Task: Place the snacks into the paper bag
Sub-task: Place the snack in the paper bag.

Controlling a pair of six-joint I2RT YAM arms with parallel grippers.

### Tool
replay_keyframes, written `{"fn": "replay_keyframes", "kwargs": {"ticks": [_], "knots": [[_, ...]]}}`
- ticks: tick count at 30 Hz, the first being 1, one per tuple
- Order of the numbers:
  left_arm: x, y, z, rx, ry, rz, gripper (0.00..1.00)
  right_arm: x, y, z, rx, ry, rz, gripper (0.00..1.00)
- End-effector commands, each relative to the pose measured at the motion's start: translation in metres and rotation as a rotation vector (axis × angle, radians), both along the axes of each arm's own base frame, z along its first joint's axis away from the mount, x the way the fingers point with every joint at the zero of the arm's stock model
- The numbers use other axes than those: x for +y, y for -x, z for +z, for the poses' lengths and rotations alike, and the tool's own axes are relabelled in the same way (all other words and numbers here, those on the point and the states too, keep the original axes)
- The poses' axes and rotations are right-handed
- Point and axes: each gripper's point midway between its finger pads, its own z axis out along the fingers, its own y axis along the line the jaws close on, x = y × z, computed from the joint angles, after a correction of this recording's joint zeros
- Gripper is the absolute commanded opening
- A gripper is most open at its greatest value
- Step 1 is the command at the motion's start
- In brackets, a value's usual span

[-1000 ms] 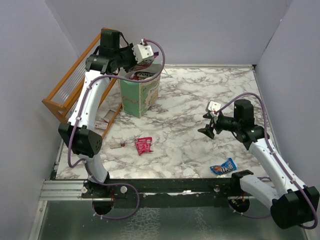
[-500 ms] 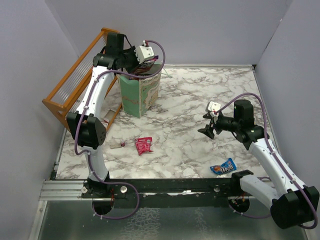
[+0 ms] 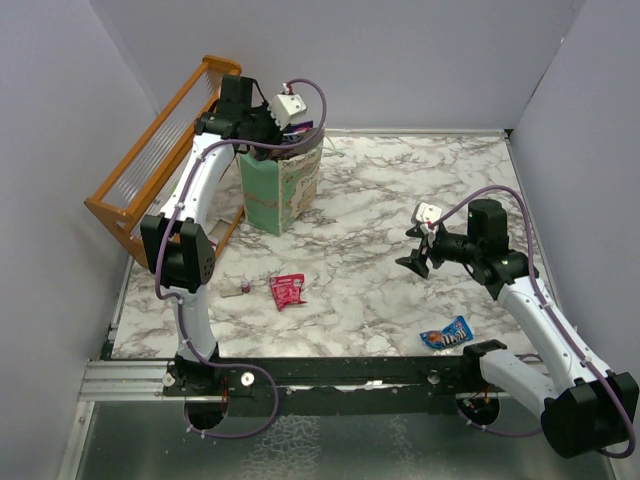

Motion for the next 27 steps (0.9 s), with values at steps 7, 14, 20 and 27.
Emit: {"fn": "replay_keyframes", "kwargs": {"ticks": [7, 14, 20, 27], "knots": [[0.027, -0.019, -0.004, 0.004, -0.001, 0.161, 0.02, -0.002, -0.003, -0.002, -0.007, 0.002, -0.005, 0.69], [0.045, -0.028, -0.009, 0.007, -0.058, 0.191, 0.18, -0.002, -0.003, -0.003, -0.009, 0.004, -0.007, 0.69], [0.051, -0.028, -0.006, 0.014, -0.058, 0.210, 0.41, -0.002, -0.003, -0.003, -0.008, 0.006, -0.006, 0.70], [0.053, -0.030, 0.012, -0.027, -0.034, 0.236, 0.48, -0.003, -0.003, -0.004, -0.010, 0.008, -0.007, 0.70]]}}
